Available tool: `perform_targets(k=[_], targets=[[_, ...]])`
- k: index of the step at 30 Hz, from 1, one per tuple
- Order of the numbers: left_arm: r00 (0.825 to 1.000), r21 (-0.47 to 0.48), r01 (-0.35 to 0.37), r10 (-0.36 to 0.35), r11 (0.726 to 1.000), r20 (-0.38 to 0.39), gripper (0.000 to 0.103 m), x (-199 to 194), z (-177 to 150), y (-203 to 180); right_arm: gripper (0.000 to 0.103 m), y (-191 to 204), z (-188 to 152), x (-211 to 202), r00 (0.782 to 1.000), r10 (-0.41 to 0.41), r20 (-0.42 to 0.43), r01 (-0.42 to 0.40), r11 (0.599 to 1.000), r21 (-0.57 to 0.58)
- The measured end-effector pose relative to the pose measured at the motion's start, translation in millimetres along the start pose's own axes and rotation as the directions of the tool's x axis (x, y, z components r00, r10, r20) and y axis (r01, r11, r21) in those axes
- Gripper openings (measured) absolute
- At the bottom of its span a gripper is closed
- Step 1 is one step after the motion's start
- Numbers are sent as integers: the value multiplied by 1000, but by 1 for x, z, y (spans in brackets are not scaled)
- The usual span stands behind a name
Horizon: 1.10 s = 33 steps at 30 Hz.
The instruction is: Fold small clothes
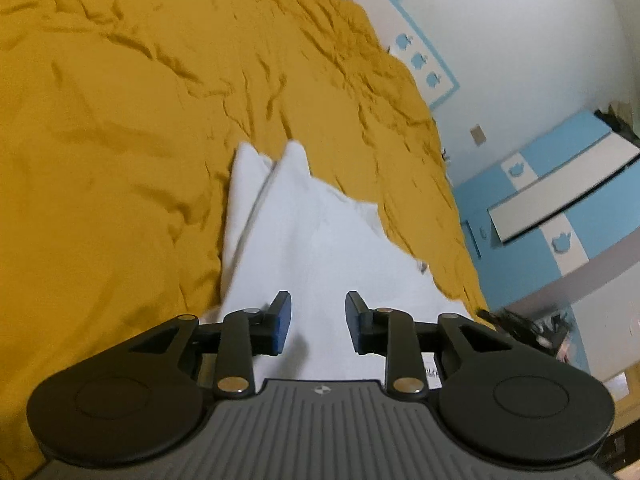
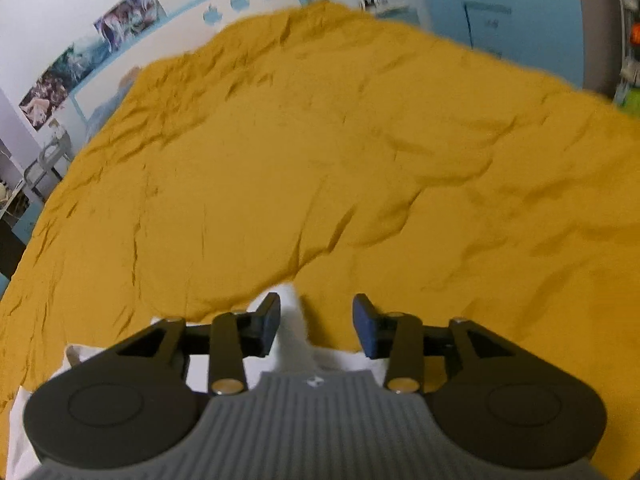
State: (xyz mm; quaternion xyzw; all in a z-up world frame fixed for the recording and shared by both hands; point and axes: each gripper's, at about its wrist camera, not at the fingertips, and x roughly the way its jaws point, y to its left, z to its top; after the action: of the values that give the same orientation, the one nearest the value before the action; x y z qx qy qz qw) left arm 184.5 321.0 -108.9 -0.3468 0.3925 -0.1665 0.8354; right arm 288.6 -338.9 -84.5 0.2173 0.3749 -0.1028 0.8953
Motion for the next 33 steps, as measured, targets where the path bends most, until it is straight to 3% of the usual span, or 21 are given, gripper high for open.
perform_targets(k=[4, 5, 7, 11, 14, 15, 17, 18, 19, 20, 21, 24, 28, 30, 33], targets=[[998, 50, -60, 59, 997, 4, 33, 4, -1, -7, 38, -4, -5, -54, 994, 106, 11, -105, 993, -60], [997, 68, -81, 80, 994, 10, 33, 5, -2, -10, 41, -4, -8, -65, 991, 130, -16, -131, 989, -70], [995, 92, -102, 100, 991, 20, 33, 4, -5, -13, 59, -10, -21, -87, 984, 165, -70, -169, 983, -68], [994, 128, -109, 107, 986, 25, 33, -6, -12, -17, 64, -31, -48, -118, 973, 159, -167, -169, 984, -51], [998, 124, -58, 59, 991, -2, 33, -13, -18, -18, 67, -47, -77, -128, 950, 145, -278, -158, 987, -24], [999, 124, -46, 47, 991, -4, 34, -16, -20, -19, 64, -50, -86, -130, 944, 141, -298, -156, 987, -27], [997, 128, -79, 82, 989, -14, 34, -16, -24, -19, 40, -53, -102, -136, 948, 138, -287, -163, 984, -67], [991, 132, -131, 134, 983, -16, 33, -15, -28, -18, 8, -54, -108, -139, 951, 142, -275, -169, 983, -78], [985, 148, -166, 172, 975, -29, 22, -13, -31, -18, 4, -57, -112, -139, 941, 176, -290, -196, 980, -42], [972, 166, -221, 231, 961, -39, 6, -10, -34, -18, 3, -60, -114, -140, 937, 190, -292, -198, 980, 4], [951, 183, -295, 306, 938, -35, 6, -6, -37, -18, 2, -62, -114, -140, 939, 189, -288, -192, 981, 17], [939, 212, -330, 343, 920, -25, 6, -5, -41, -20, 1, -67, -114, -147, 942, 197, -272, -194, 980, 35], [939, 156, -336, 343, 929, -14, 6, -11, -35, -11, 0, -75, -109, -153, 958, 137, -252, -137, 990, 17], [940, 120, -340, 342, 933, 3, 7, -15, -30, -7, 0, -81, -110, -156, 959, 155, -239, -146, 988, 55], [954, 86, -298, 298, 951, 14, 6, -23, -27, -4, 3, -81, -109, -165, 961, 174, -217, -167, 985, 51]])
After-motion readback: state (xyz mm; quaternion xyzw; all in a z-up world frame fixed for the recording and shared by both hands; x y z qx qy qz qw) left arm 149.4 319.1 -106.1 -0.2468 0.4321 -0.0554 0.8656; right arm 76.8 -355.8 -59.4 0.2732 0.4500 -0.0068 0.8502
